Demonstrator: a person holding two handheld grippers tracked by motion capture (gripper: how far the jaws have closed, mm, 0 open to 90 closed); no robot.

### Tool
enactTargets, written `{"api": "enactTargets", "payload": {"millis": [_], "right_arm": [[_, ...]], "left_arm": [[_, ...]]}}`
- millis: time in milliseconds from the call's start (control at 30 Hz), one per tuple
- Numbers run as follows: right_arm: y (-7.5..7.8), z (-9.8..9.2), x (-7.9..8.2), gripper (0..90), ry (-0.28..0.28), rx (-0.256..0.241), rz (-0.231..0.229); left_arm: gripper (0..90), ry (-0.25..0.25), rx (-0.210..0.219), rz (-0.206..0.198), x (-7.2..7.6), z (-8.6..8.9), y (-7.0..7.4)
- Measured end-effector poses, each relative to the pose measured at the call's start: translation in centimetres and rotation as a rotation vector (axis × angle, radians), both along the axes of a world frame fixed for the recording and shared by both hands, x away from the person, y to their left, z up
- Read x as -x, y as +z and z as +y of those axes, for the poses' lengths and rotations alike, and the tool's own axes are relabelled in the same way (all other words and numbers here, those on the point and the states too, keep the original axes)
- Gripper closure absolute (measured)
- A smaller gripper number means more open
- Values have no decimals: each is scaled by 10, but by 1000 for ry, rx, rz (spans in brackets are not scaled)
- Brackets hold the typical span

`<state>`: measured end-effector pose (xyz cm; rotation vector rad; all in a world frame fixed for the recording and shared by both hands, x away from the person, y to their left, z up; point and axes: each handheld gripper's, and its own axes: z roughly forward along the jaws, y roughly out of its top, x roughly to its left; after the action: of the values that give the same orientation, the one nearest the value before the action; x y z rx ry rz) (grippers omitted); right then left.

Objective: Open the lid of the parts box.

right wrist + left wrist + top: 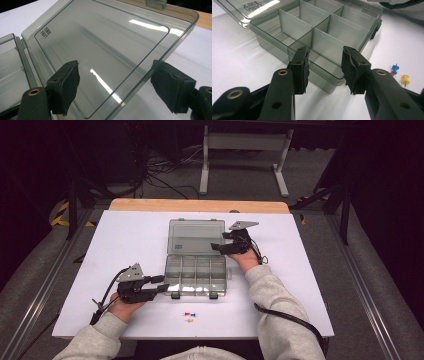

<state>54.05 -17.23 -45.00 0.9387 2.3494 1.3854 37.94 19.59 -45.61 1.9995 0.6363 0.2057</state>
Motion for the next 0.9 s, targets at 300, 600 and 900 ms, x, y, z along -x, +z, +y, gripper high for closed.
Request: {"api": "enactTargets", "payload": {"millis": [300, 600, 900], "right_arm": [[3, -7, 3, 231, -15, 19, -6], [27, -24, 25, 225, -7, 8, -71], [54, -43, 66, 206, 40, 1, -147]], "left_arm": [[447, 36, -19, -1, -2, 3, 1], [315, 63, -7, -20, -5, 10, 6], [202, 32, 33, -14, -9, 13, 15]]}}
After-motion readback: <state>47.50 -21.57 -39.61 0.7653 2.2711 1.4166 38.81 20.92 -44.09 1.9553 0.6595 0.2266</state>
